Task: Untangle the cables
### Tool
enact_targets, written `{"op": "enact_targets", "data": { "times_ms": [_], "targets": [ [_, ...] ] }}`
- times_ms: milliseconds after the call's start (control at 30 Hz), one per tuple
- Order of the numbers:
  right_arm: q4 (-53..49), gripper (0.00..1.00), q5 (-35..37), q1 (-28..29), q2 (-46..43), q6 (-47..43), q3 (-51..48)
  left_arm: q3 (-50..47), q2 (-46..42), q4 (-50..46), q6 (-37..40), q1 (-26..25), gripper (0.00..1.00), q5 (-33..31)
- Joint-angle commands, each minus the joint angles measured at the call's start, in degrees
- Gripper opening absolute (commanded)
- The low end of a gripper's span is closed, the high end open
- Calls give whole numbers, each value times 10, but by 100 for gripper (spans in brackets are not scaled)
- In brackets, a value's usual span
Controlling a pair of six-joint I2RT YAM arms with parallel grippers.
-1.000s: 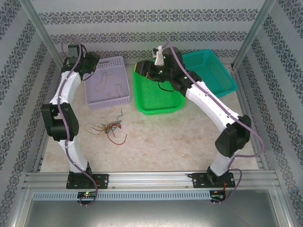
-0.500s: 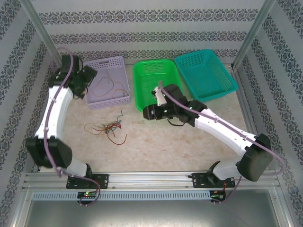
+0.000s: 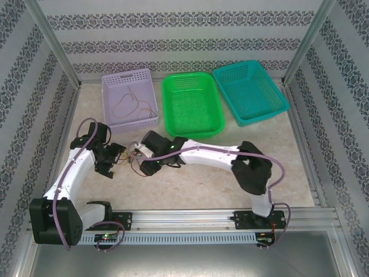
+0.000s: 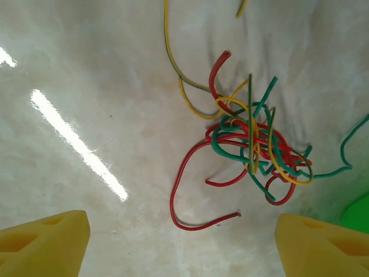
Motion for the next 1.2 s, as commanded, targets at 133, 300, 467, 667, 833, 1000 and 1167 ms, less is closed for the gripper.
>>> {"op": "enact_targets", "data": {
  "times_ms": [133, 300, 467, 667, 833, 1000, 1167],
  "targets": [
    [-31, 53, 119, 8, 115, -55, 121, -7, 58, 102, -51, -6, 89, 47],
    [-54, 49, 173, 8, 159, -48, 168, 13, 105, 104, -24, -5, 86, 41],
    [-58, 45, 169, 4, 184, -48, 192, 13, 133, 135, -24, -5, 81, 43],
    [-45, 9, 130, -4, 187, -57, 204, -20, 173, 236, -77, -7, 75, 94],
    [8, 0, 83, -12, 102, -71, 127, -31, 209, 271, -88, -15, 56, 80],
    [17, 0, -12, -44, 8, -59, 57, -84, 232, 336, -106, -13, 8, 49],
    [-18, 0, -43, -84, -68, -54, 7, -77, 230, 316, -97, -14, 0, 8]
  ]
}}
